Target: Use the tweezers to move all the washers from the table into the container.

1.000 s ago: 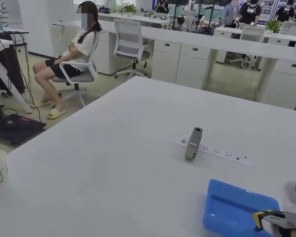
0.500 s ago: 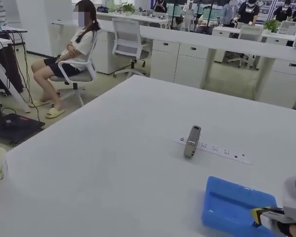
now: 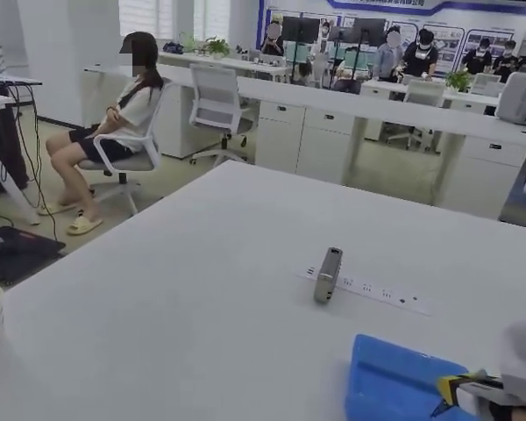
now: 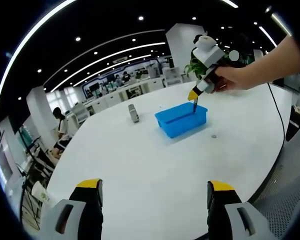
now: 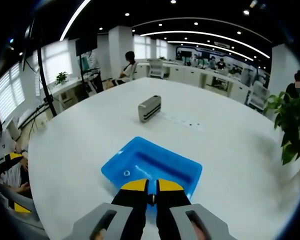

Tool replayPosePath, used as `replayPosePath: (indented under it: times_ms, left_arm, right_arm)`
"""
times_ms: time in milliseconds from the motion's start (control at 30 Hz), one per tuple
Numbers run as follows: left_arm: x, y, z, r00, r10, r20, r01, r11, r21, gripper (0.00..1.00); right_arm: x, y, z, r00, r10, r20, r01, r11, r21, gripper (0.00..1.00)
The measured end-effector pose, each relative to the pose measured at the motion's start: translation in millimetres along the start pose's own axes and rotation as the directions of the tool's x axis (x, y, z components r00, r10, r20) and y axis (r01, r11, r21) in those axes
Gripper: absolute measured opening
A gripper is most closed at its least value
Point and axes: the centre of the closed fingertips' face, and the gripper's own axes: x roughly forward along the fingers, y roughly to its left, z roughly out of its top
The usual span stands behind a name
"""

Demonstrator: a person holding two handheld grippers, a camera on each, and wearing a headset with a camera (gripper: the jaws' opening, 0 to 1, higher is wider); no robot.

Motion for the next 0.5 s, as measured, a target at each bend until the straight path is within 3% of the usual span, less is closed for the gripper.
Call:
replayPosePath:
  times_ms: [500]
  left_arm:
    - [0.3, 0.0, 0.5, 1.0000, -0.002, 0.003, 0.002, 1.000, -0.003, 0.88]
  right_arm:
    - [-25.9, 17.7, -18.1, 1.0000, -0.001, 0.001, 0.001, 1.000, 0.011, 0.01]
